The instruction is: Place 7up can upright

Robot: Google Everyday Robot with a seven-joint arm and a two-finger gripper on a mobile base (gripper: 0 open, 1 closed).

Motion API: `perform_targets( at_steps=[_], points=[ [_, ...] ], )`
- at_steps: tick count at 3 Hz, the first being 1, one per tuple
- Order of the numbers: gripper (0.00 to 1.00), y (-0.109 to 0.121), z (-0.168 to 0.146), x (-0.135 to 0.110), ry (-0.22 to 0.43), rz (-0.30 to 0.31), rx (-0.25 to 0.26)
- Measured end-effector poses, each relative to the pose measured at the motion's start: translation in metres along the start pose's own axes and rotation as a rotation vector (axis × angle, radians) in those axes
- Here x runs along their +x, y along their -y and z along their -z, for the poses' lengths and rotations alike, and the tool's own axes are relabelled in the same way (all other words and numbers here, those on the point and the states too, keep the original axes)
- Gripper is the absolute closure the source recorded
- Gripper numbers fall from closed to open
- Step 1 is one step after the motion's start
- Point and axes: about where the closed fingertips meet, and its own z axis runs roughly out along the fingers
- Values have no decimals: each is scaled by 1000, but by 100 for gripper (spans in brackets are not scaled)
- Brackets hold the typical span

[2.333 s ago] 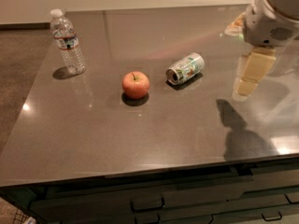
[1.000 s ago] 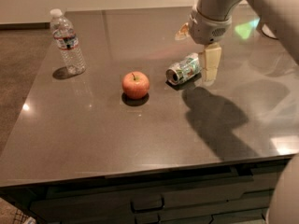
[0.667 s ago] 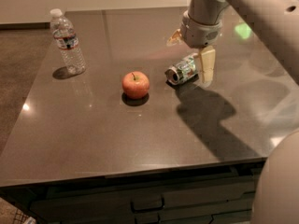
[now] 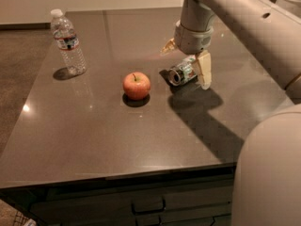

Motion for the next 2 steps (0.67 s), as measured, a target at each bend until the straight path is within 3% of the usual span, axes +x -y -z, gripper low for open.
perform_targets(
  at_steps=[2],
  points=[
    [41, 10, -15, 8, -8, 19, -29]
  ],
)
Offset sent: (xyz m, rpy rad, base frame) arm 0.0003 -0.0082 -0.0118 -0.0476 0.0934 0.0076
